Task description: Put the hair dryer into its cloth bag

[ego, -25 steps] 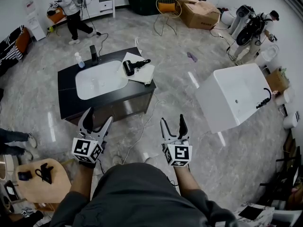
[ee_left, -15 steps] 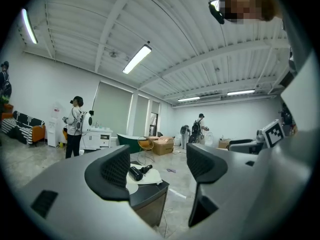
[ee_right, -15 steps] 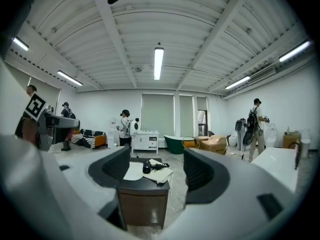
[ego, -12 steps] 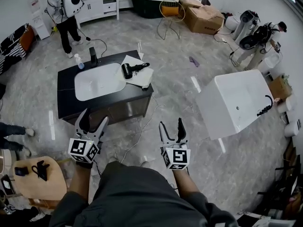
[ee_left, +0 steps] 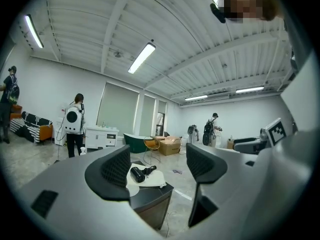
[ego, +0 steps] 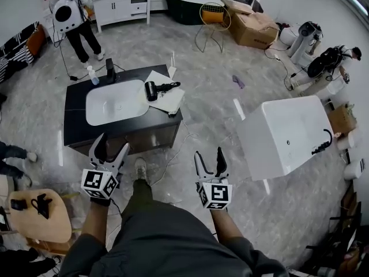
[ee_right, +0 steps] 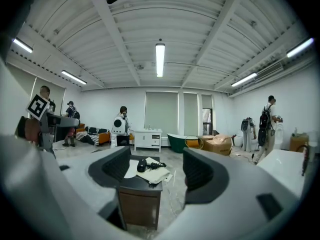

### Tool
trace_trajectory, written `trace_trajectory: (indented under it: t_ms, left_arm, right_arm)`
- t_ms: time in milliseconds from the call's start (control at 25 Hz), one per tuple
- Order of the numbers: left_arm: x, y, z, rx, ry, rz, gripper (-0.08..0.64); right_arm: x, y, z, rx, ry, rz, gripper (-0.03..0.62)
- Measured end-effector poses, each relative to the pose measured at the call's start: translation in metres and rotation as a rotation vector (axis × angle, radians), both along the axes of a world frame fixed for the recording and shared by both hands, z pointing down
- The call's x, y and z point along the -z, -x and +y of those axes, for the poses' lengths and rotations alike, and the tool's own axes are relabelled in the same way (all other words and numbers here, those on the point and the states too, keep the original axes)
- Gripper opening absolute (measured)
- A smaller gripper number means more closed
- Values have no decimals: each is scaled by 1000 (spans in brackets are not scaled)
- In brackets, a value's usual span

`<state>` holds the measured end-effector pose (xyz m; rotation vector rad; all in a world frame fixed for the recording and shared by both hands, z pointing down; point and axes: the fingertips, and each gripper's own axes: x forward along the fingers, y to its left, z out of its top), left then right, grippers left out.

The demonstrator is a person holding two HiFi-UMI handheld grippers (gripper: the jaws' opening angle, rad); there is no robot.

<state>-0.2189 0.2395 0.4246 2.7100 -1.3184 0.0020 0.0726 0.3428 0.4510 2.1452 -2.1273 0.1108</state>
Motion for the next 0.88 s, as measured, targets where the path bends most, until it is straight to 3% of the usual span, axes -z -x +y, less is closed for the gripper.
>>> trace_trajectory:
  t_ms: [400, 880]
  left_arm:
    - [-23, -33, -135, -63, 39, 14, 351]
    - [-27, -48, -277, -177, 91, 10, 351]
  right_arm:
    - [-11, -25, -110, -77, 36, 14, 322]
    - [2, -14, -266, -120, 62, 32, 323]
